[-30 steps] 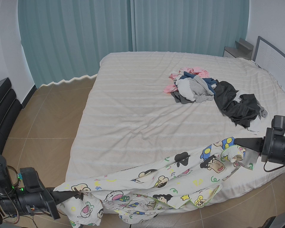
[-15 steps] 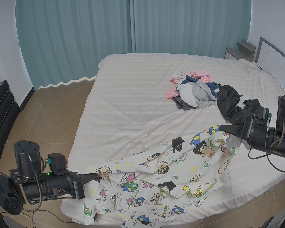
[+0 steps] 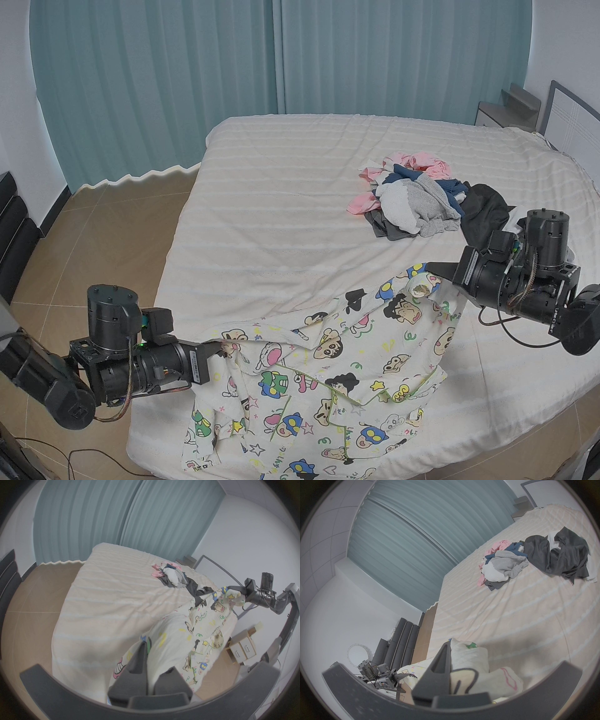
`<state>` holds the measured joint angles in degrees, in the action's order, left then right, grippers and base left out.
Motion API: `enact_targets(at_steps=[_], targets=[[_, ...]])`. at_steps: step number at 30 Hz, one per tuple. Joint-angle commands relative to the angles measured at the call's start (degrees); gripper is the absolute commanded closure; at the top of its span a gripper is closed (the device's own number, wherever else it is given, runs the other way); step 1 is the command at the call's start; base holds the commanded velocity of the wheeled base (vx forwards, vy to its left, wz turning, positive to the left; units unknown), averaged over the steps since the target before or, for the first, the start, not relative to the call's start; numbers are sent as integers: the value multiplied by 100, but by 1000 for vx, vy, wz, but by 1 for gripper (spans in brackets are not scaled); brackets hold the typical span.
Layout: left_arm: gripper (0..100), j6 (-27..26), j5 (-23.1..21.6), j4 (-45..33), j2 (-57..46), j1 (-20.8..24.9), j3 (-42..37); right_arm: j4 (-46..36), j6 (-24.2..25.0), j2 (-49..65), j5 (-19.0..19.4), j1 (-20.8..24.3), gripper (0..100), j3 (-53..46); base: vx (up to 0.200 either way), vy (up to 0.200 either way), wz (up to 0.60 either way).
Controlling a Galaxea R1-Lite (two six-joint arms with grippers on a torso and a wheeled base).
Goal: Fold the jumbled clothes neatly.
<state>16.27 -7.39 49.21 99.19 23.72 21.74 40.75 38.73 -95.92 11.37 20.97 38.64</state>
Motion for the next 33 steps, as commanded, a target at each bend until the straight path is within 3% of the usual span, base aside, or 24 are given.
enact_targets(at_steps=[1,6,17,24,33], targets=[[100,60,159,308,689,-78,94,161,12,-630,-56,-5,100,117,0,0,0],[100,500,124,519,768,-78,112,302,21,-718,-65,-5,100,126,0,0,0],[100,482,176,554,1348,-175,560,319,21,-1140,-65,-5,100,381,0,0,0],[100,508,176,748,1867,-579,1078,1057,3,-1658,-197,-5,100,521,0,0,0],[100,605,317,783,2078,-588,1228,1356,29,-1948,-311,-14,100,600,0,0,0]])
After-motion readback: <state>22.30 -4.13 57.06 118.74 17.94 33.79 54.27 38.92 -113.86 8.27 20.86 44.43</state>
